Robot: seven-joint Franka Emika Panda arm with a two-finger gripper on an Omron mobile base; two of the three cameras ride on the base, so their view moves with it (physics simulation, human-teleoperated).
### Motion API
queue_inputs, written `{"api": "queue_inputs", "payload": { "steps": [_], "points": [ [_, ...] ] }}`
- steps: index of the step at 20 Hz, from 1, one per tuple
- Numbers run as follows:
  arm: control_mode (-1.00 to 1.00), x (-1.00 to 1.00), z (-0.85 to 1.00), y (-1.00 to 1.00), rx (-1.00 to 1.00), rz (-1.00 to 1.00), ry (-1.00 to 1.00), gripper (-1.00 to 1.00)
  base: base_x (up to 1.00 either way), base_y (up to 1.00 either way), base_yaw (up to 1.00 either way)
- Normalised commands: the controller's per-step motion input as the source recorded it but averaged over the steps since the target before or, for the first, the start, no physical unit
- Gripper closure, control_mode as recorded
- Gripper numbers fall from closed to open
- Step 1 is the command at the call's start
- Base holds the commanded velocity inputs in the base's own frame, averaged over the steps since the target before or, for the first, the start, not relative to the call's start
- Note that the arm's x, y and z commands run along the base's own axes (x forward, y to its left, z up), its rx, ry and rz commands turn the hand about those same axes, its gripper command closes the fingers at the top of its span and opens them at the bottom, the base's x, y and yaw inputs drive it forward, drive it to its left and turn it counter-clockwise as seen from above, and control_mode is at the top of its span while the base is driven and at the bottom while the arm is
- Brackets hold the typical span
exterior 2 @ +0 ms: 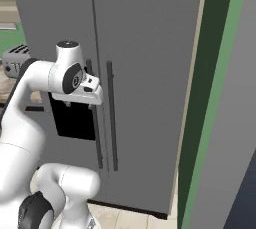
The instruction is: Take the lemon wedge from the fridge and place it on the plate with fish on the dining counter.
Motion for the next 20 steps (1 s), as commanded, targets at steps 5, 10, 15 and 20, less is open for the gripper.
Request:
{"api": "queue_inputs", "payload": {
  "steps": [5,10,15,20],
  "points": [
    [1.00,0.00,0.00,0.00,0.00,0.00,0.00,-1.00,-0.52,0.00,0.00],
    [1.00,0.00,0.00,0.00,0.00,0.00,0.00,-1.00,-0.57,0.00,0.00],
    [1.00,0.00,0.00,0.00,0.00,0.00,0.00,-1.00,-0.59,0.00,0.00],
    [1.00,0.00,0.00,0.00,0.00,0.00,0.00,-1.00,-0.42,0.00,-0.01]
  ]
}}
